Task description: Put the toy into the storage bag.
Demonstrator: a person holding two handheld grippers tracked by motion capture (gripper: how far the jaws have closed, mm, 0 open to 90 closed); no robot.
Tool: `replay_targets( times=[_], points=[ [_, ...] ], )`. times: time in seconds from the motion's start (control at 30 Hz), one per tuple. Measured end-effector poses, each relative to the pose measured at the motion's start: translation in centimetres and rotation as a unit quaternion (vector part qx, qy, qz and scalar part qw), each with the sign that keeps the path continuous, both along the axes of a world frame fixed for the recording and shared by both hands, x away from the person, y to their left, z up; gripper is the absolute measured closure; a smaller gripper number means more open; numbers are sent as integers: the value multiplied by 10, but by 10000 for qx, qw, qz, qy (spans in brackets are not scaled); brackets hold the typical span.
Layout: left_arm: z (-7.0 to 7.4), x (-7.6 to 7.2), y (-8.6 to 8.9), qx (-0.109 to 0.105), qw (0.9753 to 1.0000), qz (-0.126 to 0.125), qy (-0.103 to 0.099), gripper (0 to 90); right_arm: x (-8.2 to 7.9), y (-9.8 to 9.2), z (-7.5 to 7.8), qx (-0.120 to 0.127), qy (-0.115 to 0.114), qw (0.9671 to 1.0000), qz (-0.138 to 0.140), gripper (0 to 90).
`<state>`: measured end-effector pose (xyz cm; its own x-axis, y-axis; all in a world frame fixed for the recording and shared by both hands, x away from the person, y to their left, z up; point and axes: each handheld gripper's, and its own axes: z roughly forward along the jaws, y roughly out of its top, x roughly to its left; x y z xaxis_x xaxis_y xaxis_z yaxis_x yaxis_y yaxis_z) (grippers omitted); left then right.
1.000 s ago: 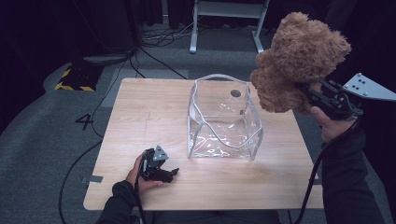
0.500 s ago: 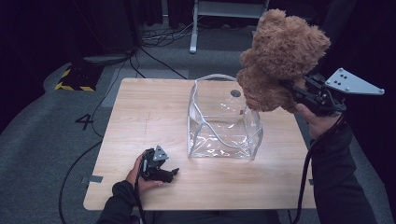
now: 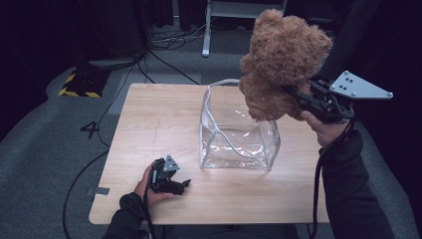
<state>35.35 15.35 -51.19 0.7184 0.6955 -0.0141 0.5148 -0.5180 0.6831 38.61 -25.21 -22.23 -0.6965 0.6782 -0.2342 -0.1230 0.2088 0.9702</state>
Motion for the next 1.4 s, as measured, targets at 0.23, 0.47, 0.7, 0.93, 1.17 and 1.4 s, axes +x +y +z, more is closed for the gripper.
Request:
replay_targets(
  times=[0.23, 0.47, 0.7, 0.93, 1.17, 1.4],
  points=[
    [0, 0, 0, -5, 10000, 2, -5, 145, 0, 14, 2, -47, 11, 10000, 72, 713],
    [0, 0, 0, -4, 10000, 0, -3, 145, -2, 33, 3, -164, -8, 9997, 205, 712],
    [0, 0, 0, -4, 10000, 3, -1, 145, -2, 49, 0, -269, 59, 9992, 288, 712],
    [0, 0, 0, -1, 10000, 0, 0, 145, -3, 66, -5, -301, 142, 9985, 424, 712],
    [0, 0, 0, 0, 10000, 0, -2, 144, -4, 76, -8, -350, 192, 9980, 483, 711],
    [0, 0, 0, 2, 10000, -2, -1, 145, 2, 78, -20, -316, 340, 9977, 502, 710]
  ],
)
